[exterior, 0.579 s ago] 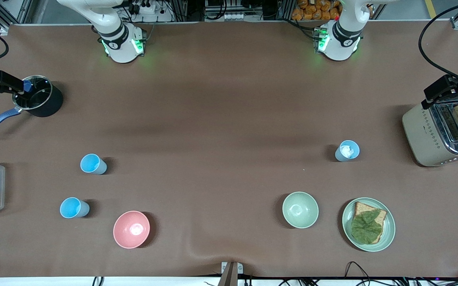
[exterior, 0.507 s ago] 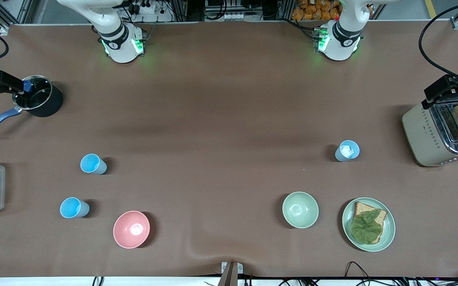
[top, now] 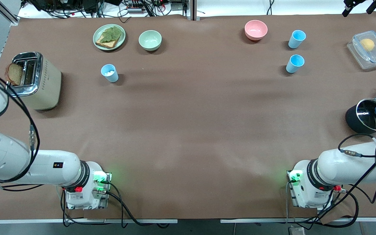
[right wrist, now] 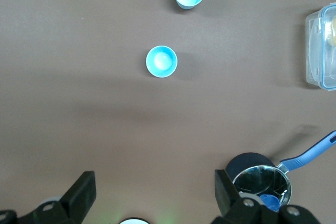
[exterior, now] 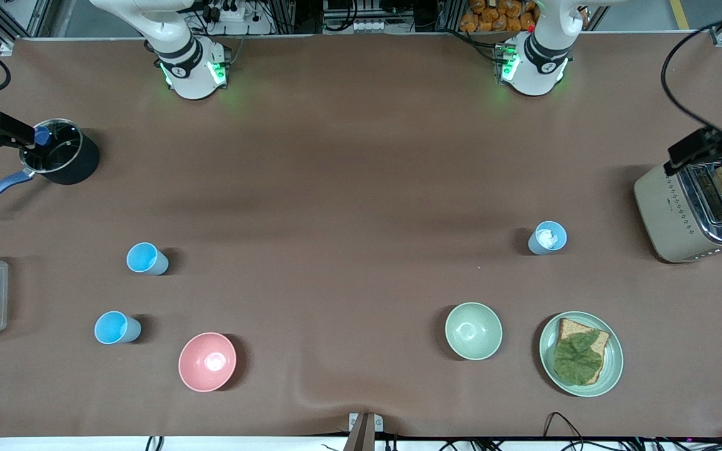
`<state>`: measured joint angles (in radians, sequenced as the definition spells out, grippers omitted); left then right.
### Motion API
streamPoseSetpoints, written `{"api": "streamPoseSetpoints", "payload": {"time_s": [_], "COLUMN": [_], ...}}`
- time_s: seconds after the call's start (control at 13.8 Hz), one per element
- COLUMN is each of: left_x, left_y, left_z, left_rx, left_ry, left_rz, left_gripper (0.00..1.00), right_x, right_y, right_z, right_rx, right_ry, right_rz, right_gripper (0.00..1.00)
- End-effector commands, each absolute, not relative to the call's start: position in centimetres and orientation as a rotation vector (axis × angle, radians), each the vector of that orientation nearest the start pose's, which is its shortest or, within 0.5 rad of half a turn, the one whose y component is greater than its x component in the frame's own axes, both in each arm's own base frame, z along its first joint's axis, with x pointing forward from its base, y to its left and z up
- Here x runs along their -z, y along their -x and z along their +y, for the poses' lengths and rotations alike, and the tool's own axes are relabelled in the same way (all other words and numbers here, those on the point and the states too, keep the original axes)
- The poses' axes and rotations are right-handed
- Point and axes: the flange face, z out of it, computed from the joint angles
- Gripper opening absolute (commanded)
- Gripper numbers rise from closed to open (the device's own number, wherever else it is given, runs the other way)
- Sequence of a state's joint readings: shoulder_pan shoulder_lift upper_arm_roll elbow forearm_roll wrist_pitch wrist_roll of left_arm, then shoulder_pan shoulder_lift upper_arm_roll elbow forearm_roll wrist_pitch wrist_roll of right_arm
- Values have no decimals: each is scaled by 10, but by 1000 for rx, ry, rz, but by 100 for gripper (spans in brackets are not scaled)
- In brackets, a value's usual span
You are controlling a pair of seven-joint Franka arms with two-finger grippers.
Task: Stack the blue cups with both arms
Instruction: 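Reach the left gripper to the blue cup by the toaster and grasp it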
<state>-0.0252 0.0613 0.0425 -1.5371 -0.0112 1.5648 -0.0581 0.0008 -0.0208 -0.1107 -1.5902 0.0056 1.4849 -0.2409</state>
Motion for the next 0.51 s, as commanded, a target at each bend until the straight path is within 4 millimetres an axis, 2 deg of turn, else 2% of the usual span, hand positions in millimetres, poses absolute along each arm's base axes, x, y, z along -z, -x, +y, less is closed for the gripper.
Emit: {"api": "streamPoseSetpoints", "payload": {"time_s": [0.0,0.07,0.14,0.43], "left_x": [-532,-497,-475,-373], "left_y": [-603,-609,-610,-594], "left_z": [8,5,3,-1], "left_rx": [-249,-307,-290,-190], "left_ry": [3130,3126,3141,3150], "left_rz": [-82,-96,-102,-105], "left_gripper": [100,100,100,100], "right_x": [-622,-622,-621,-620], "right_y": [-536,-536,-537,-539], "right_z": [-61,-65,-67,-69], "right_rx": [-126,-123,-123,-113], "right_ry": [3115,3113,3113,3115], "right_rz": [-180,-170,-166,-158], "right_gripper": [100,100,100,100]}}
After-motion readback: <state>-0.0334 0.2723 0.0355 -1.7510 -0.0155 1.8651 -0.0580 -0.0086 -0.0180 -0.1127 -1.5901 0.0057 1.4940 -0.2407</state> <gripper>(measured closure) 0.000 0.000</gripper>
